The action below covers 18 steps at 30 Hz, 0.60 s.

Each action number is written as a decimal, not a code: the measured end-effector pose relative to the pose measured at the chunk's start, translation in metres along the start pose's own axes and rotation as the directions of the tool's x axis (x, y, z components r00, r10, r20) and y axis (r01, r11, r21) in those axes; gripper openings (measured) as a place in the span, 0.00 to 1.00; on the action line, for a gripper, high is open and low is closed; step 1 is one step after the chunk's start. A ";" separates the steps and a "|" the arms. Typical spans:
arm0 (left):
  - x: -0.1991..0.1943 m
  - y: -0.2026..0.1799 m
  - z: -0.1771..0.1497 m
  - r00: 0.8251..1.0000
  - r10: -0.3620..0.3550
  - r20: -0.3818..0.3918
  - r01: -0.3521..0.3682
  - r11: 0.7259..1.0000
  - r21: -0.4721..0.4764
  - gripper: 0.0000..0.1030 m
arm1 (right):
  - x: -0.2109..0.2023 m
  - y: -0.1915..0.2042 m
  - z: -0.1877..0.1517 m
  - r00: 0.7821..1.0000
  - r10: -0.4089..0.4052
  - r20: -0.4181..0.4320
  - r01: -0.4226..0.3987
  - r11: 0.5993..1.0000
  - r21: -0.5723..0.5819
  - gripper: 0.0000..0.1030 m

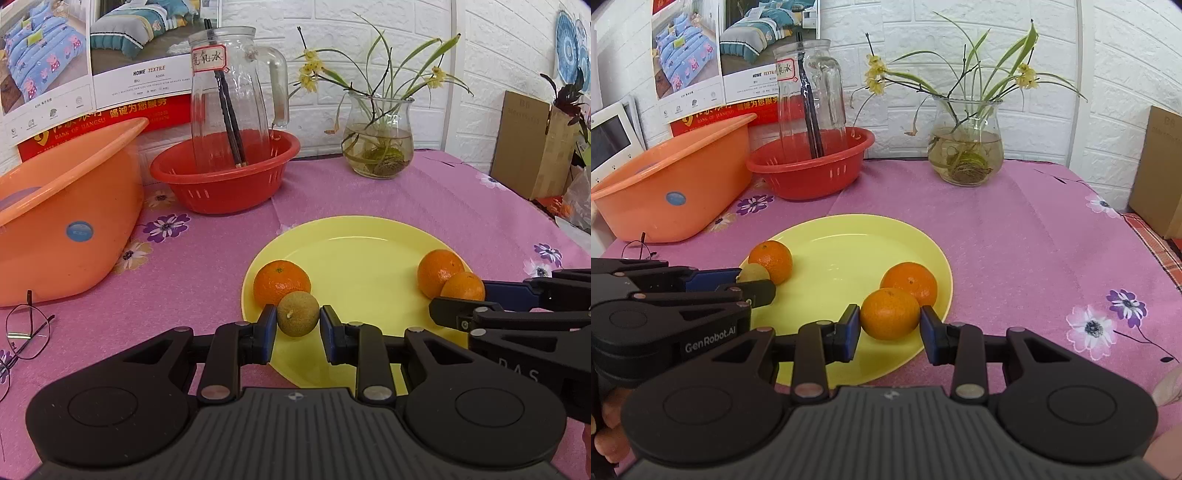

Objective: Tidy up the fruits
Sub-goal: 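Lower both fruits onto the yellow plate and open both grippers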

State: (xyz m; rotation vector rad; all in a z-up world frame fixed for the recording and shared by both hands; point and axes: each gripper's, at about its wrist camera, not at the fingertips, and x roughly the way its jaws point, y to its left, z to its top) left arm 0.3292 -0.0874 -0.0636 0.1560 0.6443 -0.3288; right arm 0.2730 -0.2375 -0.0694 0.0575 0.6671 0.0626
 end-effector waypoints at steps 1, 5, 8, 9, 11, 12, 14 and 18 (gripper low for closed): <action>0.001 0.000 0.000 1.000 0.000 -0.001 0.000 1.000 0.001 0.23 | 0.002 0.001 0.000 1.000 -0.002 -0.002 0.002 1.000 -0.005 0.74; 0.006 0.000 0.003 1.000 0.005 -0.004 -0.005 1.000 0.010 0.23 | 0.011 0.002 0.002 1.000 -0.010 -0.007 0.010 1.000 -0.014 0.74; 0.009 0.001 0.004 1.000 0.012 -0.004 -0.012 1.000 0.013 0.23 | 0.015 0.002 0.004 1.000 -0.020 -0.011 0.020 1.000 -0.020 0.74; 0.010 0.001 0.004 1.000 0.013 -0.006 -0.013 1.000 0.009 0.23 | 0.016 0.002 0.004 1.000 -0.022 -0.011 0.022 1.000 -0.023 0.74; 0.012 0.002 0.005 1.000 0.016 -0.007 -0.016 1.000 0.006 0.23 | 0.017 0.002 0.003 1.000 -0.021 -0.007 0.021 0.999 -0.030 0.74; 0.013 0.002 0.005 1.000 0.019 -0.007 -0.019 1.000 0.005 0.23 | 0.018 0.002 0.003 1.000 -0.022 -0.005 0.022 0.999 -0.032 0.74; 0.015 0.003 0.005 1.000 0.023 -0.010 -0.023 1.000 0.001 0.23 | 0.019 0.003 0.002 1.000 -0.021 -0.006 0.021 0.999 -0.035 0.74; 0.015 0.004 0.004 1.000 0.016 -0.016 -0.016 1.000 -0.008 0.24 | 0.019 0.002 0.001 1.000 -0.015 -0.001 0.015 0.999 -0.033 0.74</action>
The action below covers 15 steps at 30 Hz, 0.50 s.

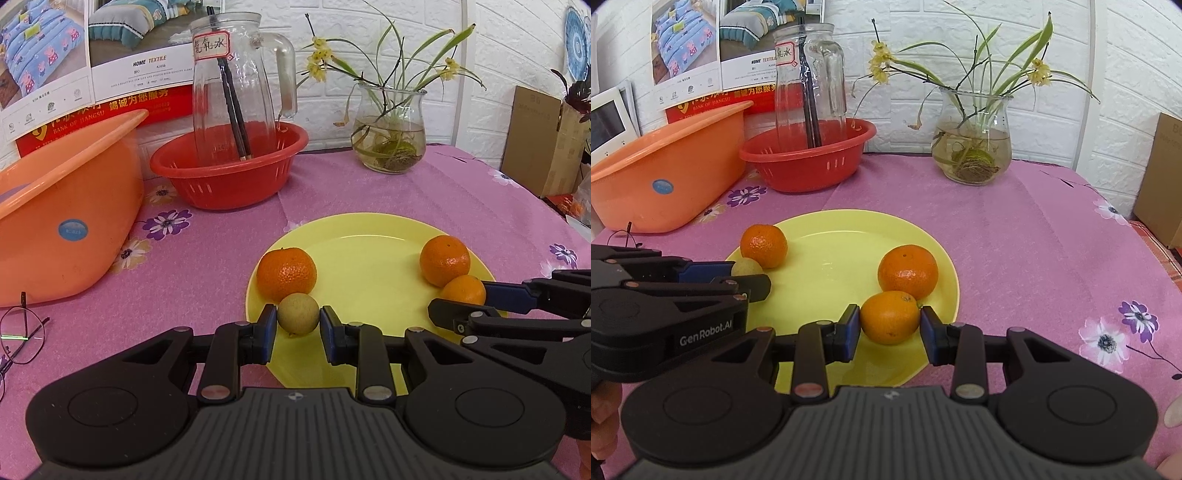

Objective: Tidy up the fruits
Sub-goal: 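Lower both fruits onto the yellow plate and open both grippers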

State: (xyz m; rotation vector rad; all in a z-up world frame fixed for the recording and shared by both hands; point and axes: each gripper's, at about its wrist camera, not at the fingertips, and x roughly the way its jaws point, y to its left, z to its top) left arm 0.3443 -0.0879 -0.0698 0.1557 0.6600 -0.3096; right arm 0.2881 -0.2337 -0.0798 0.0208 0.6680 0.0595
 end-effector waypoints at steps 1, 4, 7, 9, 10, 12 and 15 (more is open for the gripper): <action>-0.001 0.000 0.000 1.000 0.001 0.004 -0.001 1.000 -0.002 0.24 | -0.001 0.000 0.000 1.000 0.003 0.007 -0.003 1.000 0.003 0.74; -0.007 0.001 0.001 1.000 -0.006 0.022 0.006 1.000 -0.008 0.24 | -0.008 -0.002 0.002 0.999 0.018 0.027 -0.018 1.000 0.013 0.74; -0.015 0.002 0.003 0.999 -0.013 0.041 0.013 1.000 -0.014 0.25 | -0.019 -0.005 0.006 0.998 0.021 0.056 -0.023 0.999 0.035 0.74; -0.022 0.003 0.005 0.998 -0.011 0.057 0.011 1.000 -0.014 0.26 | -0.027 -0.008 0.009 0.997 0.019 0.073 -0.023 0.998 0.051 0.74; -0.026 0.003 0.006 0.998 -0.010 0.065 0.011 1.000 -0.015 0.26 | -0.031 -0.009 0.010 0.997 0.016 0.081 -0.021 0.998 0.058 0.74; -0.034 0.005 0.008 0.997 -0.008 0.078 0.009 1.000 -0.018 0.26 | -0.040 -0.009 0.012 0.995 0.012 0.098 -0.018 0.998 0.068 0.74; -0.046 0.007 0.009 0.996 -0.007 0.094 0.010 1.000 -0.024 0.26 | -0.052 -0.008 0.014 0.993 0.015 0.116 -0.023 0.997 0.073 0.74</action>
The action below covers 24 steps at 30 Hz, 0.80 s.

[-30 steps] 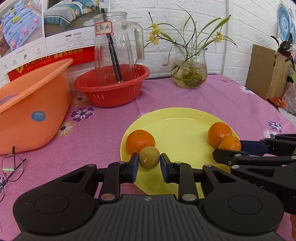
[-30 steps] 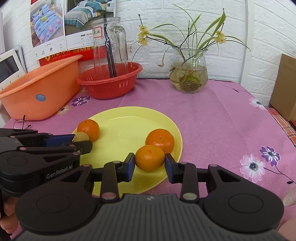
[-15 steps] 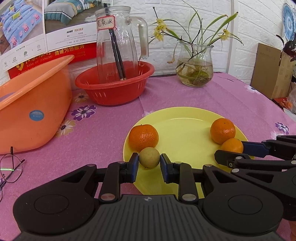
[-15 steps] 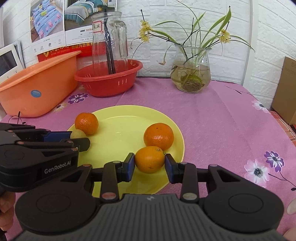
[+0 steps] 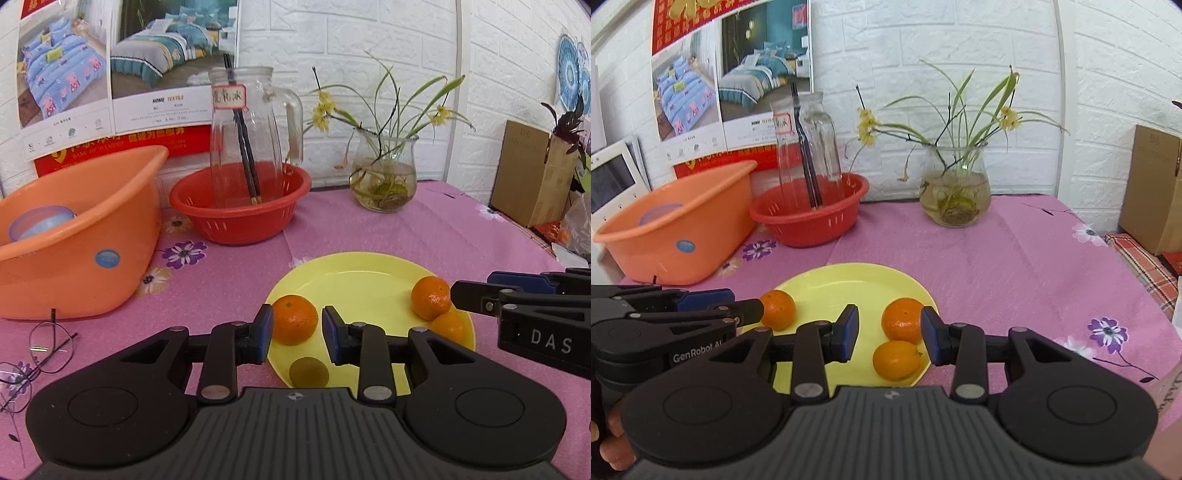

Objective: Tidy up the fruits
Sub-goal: 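Lower both fruits onto the yellow plate and open both grippers, then move both tools back to the fruit cluster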

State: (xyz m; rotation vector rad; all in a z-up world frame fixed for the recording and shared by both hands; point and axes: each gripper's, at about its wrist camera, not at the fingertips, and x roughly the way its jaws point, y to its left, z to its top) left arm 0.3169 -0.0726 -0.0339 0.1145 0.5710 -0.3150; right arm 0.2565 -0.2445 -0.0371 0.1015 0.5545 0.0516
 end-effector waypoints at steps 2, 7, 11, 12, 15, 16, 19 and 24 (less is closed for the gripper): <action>-0.009 0.001 0.000 1.000 0.004 0.009 -0.004 1.000 0.002 0.27 | -0.007 0.002 0.001 1.000 0.005 0.011 -0.005 1.000 -0.001 0.74; -0.033 0.003 -0.001 0.999 0.003 0.033 -0.003 1.000 0.007 0.27 | -0.030 0.009 0.002 0.999 0.022 0.035 -0.022 1.000 -0.015 0.74; -0.055 0.004 -0.005 0.999 -0.002 0.051 0.001 1.000 0.008 0.28 | -0.050 0.014 0.003 0.998 0.038 0.057 -0.037 0.999 -0.024 0.74; -0.061 0.004 -0.006 0.999 -0.003 0.054 0.002 1.000 0.007 0.28 | -0.055 0.015 0.002 0.997 0.041 0.061 -0.040 0.999 -0.025 0.74; -0.078 0.004 -0.012 0.998 -0.015 0.064 0.015 1.000 0.005 0.29 | -0.072 0.017 0.000 0.995 0.054 0.078 -0.051 0.998 -0.031 0.74; -0.083 0.004 -0.015 0.998 -0.020 0.067 0.020 1.000 0.005 0.29 | -0.077 0.017 -0.001 0.995 0.057 0.083 -0.054 0.998 -0.034 0.74; -0.103 0.002 -0.027 0.997 -0.036 0.072 0.035 0.999 0.014 0.30 | -0.093 0.018 -0.008 0.993 0.066 0.093 -0.062 0.997 -0.045 0.74; -0.135 -0.001 -0.058 0.996 -0.052 0.068 0.050 0.998 0.040 0.31 | -0.119 0.017 -0.026 0.991 0.099 0.095 -0.095 0.994 -0.048 0.74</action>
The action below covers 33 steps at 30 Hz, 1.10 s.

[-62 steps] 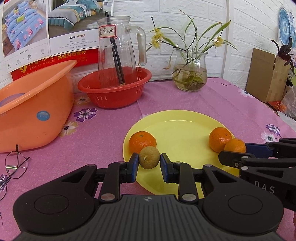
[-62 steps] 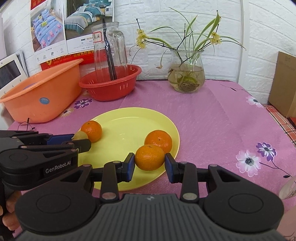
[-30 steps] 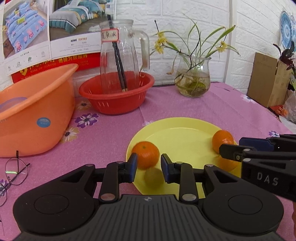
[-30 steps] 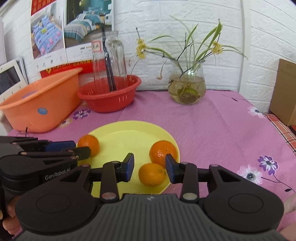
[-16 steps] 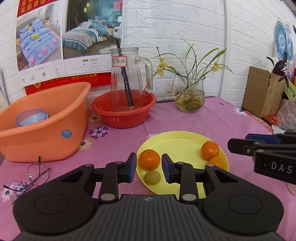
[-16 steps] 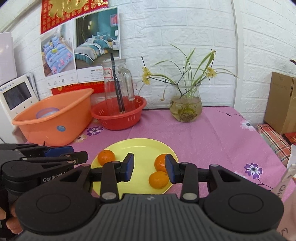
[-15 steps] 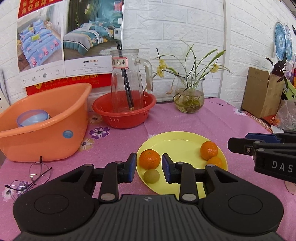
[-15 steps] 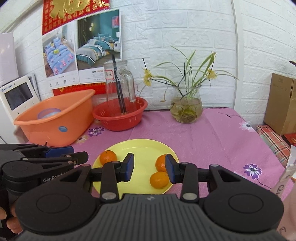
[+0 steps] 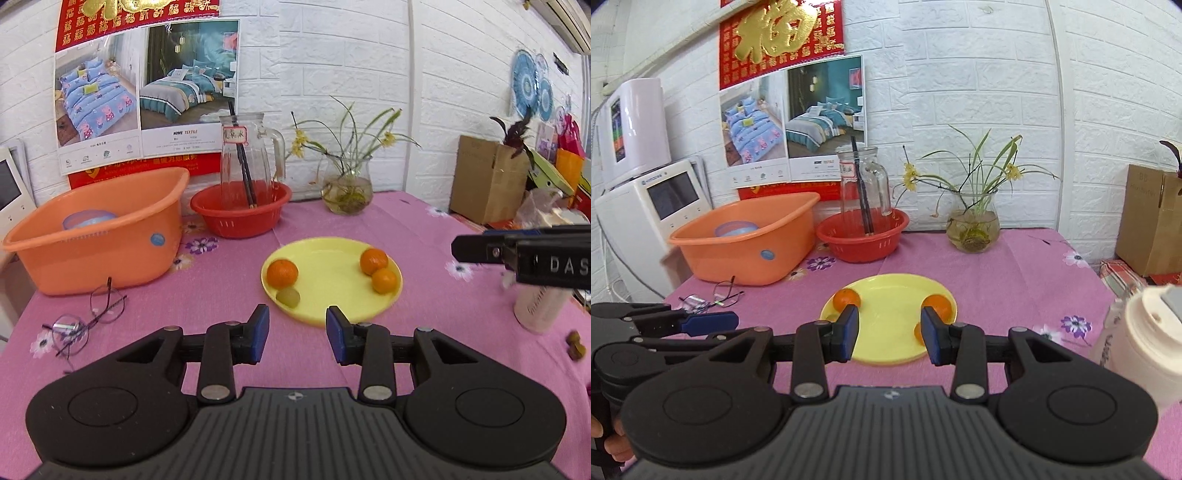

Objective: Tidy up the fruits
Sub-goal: 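Move both tools back to the fruit cluster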

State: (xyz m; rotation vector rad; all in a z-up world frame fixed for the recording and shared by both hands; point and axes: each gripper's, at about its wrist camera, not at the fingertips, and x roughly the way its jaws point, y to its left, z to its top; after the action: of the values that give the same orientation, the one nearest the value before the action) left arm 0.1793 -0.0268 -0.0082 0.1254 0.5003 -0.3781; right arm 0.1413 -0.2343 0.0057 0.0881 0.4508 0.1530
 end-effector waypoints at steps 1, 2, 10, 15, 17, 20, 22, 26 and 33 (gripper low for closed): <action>-0.006 -0.002 -0.007 1.000 -0.004 -0.004 0.004 1.000 0.003 0.31 | -0.004 0.001 -0.004 1.000 0.007 -0.003 -0.007 1.000 -0.001 0.74; -0.012 -0.003 -0.014 1.000 -0.008 -0.010 0.008 1.000 0.005 0.31 | -0.009 0.002 -0.009 1.000 0.012 -0.009 -0.012 1.000 -0.004 0.74; -0.044 -0.013 -0.069 0.995 -0.070 -0.067 0.070 0.998 -0.002 0.32 | -0.041 0.020 -0.054 0.997 0.040 -0.068 -0.043 0.998 -0.047 0.74; -0.055 -0.022 -0.087 0.989 -0.117 -0.088 0.119 0.993 0.010 0.32 | -0.052 0.025 -0.076 0.992 0.061 -0.113 -0.066 0.997 -0.040 0.74; -0.058 -0.026 -0.092 0.986 -0.138 -0.098 0.140 0.990 0.019 0.32 | -0.054 0.027 -0.082 0.989 0.071 -0.132 -0.076 0.997 -0.032 0.74; -0.060 -0.033 -0.099 0.982 -0.150 -0.113 0.155 0.987 0.038 0.32 | -0.056 0.031 -0.092 0.984 0.082 -0.157 -0.088 0.996 -0.028 0.74; -0.060 -0.036 -0.101 0.982 -0.150 -0.117 0.158 0.986 0.055 0.32 | -0.058 0.034 -0.098 0.982 0.084 -0.167 -0.091 0.995 -0.034 0.74; -0.057 -0.039 -0.104 0.979 -0.157 -0.132 0.166 0.984 0.059 0.32 | -0.060 0.039 -0.105 0.978 0.100 -0.185 -0.110 0.993 -0.045 0.74; -0.047 -0.038 -0.105 0.973 -0.172 -0.153 0.181 0.982 0.048 0.32 | -0.060 0.042 -0.112 0.970 0.123 -0.211 -0.139 0.988 -0.064 0.74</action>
State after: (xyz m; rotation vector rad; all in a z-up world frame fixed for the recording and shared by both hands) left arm 0.0801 -0.0252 -0.0775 0.1707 0.6491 -0.5614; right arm 0.0329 -0.1974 -0.0643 0.0249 0.6467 0.3118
